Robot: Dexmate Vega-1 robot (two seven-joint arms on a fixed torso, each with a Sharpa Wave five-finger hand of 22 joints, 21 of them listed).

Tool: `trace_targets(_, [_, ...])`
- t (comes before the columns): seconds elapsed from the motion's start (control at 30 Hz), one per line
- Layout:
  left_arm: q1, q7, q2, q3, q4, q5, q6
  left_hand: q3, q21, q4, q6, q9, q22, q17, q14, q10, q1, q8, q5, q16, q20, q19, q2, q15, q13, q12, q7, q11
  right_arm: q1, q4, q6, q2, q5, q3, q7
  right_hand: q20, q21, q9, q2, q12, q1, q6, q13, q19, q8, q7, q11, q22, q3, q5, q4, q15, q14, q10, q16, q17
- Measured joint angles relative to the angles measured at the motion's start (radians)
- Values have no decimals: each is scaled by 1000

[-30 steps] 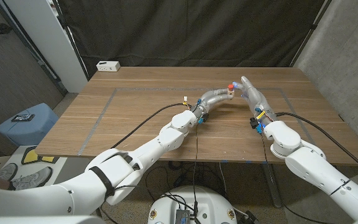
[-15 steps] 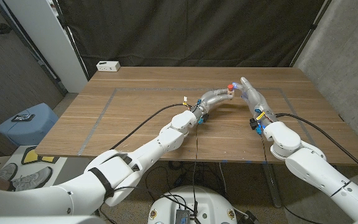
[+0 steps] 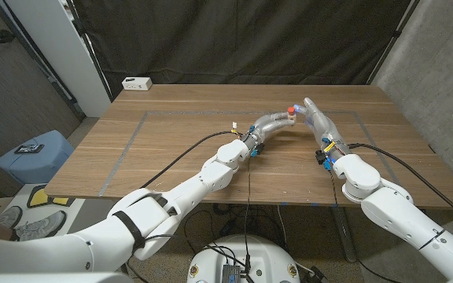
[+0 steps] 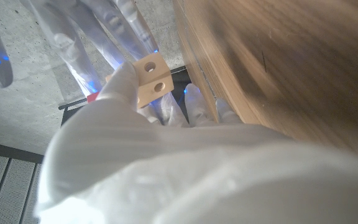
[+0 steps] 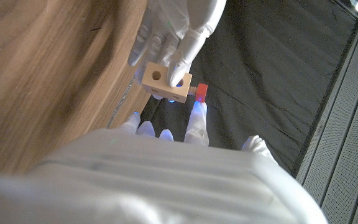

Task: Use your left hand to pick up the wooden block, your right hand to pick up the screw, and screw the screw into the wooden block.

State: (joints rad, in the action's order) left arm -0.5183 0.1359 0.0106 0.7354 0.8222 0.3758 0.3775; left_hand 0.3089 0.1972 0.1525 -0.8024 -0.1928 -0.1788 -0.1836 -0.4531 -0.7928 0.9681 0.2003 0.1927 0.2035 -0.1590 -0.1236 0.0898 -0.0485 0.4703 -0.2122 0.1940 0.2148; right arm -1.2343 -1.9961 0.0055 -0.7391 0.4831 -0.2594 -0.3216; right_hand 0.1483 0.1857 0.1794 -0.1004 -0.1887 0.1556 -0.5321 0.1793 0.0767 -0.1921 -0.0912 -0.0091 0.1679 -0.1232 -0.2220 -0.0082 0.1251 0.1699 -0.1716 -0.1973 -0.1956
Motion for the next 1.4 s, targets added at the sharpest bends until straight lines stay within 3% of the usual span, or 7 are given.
trace_targets(1.4, [34,34,-28,-14,-77,22,15,-3,0,-8,-12,0,0,2,-11,-19,-32,4,2,0,0,0,-8,0,0,-12,1,3,-3,-17,-31,14,-3,-15,-35,6,0,2,-5,0,-5,-29,0,-6,-9,0,-5,0,-4,0,4,-4,4,-6,0,-2])
